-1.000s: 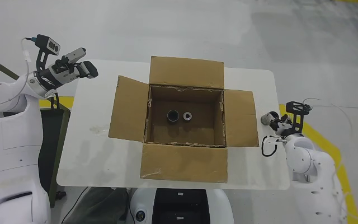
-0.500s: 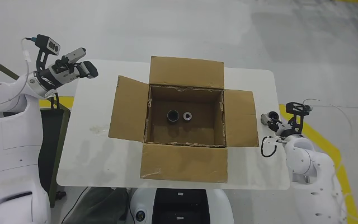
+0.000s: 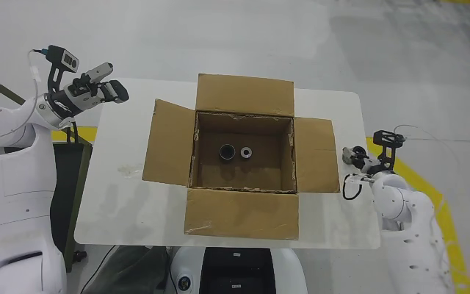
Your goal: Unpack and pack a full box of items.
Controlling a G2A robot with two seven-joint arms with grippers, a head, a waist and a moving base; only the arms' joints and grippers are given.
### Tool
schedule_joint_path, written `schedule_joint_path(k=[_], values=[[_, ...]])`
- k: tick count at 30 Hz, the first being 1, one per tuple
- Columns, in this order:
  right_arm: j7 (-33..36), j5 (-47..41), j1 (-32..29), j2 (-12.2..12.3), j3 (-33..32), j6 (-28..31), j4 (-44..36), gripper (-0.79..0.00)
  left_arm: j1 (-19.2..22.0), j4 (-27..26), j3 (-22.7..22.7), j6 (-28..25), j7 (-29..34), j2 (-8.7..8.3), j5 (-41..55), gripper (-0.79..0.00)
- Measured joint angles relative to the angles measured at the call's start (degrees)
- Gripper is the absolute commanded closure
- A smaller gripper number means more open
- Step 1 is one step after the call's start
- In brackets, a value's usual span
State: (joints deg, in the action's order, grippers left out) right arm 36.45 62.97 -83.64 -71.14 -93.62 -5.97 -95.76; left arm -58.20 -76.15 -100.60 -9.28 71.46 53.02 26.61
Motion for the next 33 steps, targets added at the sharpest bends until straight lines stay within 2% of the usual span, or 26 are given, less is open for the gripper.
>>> schedule_joint_path(k=[15, 17, 21, 23, 26, 27, 29, 33], values=[[-2.15, -0.02, 3.94, -0.16, 2.14, -0.56, 6.88, -0.785, 0.00, 0.00, 0.00, 0.00, 0.00, 0.00, 0.00, -0.785], [-2.38, 0.10, 4.29, -0.15, 2.29, -0.63, 7.39, -0.736, 0.00, 0.00, 0.00, 0.00, 0.00, 0.00, 0.00, -0.785], [-2.22, 0.48, 5.02, -0.16, 2.80, -0.83, 8.56, -0.723, 0.00, 0.00, 0.00, 0.00, 0.00, 0.00, 0.00, -0.785], [-1.93, 0.58, 5.47, -0.16, 3.10, -0.91, 9.27, -0.665, 0.00, 0.00, 0.00, 0.00, 0.00, 0.00, 0.00, -0.785], [-1.70, 0.57, 5.94, -0.17, 3.43, -0.90, 9.95, -0.449, 0.00, 0.00, 0.00, 0.00, 0.00, 0.00, 0.00, -0.785], [-1.70, 0.59, 6.01, -0.17, 3.51, -0.88, 10.04, -0.413, 0.00, 0.00, 0.00, 0.00, 0.00, 0.00, 0.00, -0.785], [-1.68, 0.66, 6.08, -0.16, 3.63, -0.83, 10.12, -0.351, 0.00, 0.00, 0.00, 0.00, 0.00, 0.00, 0.00, -0.785], [-1.55, 0.86, 6.13, -0.11, 3.72, -0.82, 10.14, -0.320, 0.00, 0.00, 0.00, 0.00, 0.00, 0.00, 0.00, -0.785]])
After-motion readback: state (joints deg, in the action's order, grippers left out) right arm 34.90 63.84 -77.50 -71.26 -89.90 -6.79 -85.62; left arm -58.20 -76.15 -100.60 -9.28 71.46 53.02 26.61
